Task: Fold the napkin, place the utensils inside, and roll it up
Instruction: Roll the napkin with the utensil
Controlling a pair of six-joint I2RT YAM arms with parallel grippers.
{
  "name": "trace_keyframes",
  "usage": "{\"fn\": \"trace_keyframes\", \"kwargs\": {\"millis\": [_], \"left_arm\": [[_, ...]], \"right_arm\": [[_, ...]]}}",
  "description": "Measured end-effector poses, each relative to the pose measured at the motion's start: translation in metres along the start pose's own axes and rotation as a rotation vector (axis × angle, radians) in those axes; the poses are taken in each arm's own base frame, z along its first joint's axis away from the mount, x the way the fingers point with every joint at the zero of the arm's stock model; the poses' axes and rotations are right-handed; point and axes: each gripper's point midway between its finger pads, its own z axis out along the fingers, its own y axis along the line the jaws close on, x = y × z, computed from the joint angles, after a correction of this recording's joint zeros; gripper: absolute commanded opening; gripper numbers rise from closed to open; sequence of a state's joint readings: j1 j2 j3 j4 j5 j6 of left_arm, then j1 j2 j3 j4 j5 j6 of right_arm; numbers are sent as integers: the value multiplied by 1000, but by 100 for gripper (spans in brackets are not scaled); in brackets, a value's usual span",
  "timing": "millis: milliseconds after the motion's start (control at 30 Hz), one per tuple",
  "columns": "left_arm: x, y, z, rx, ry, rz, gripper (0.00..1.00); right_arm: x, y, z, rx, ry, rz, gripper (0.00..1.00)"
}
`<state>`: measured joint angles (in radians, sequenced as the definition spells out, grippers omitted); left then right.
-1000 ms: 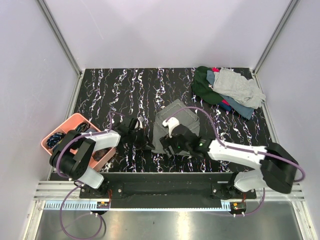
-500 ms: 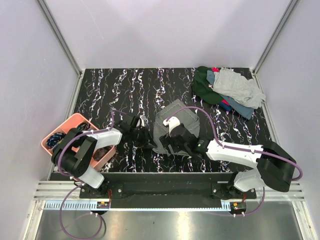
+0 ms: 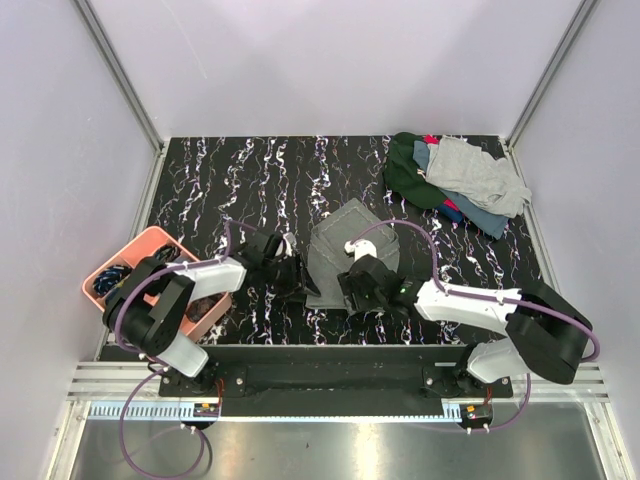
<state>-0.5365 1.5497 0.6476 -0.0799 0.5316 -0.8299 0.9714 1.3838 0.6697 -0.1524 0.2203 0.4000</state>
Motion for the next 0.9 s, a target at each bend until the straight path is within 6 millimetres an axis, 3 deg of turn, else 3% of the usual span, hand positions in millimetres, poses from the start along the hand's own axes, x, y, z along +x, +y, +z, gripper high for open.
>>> {"fn": "trace_keyframes", "kwargs": {"millis": [233,567,700,900], "left_arm": [[2,0,-6,1,-23,6,56],[20,3,1,13,-14,-21,50],[22,3,4,19,-24,-40,37],[21,7,6,-5,-45,-53,15]], "right_arm": [[7,-31,7,51,37,97,63],[11,-32,12,53,57,123,61],[11,-32,12,54,57,128,62],[10,-29,9,29,57,108,77]]}}
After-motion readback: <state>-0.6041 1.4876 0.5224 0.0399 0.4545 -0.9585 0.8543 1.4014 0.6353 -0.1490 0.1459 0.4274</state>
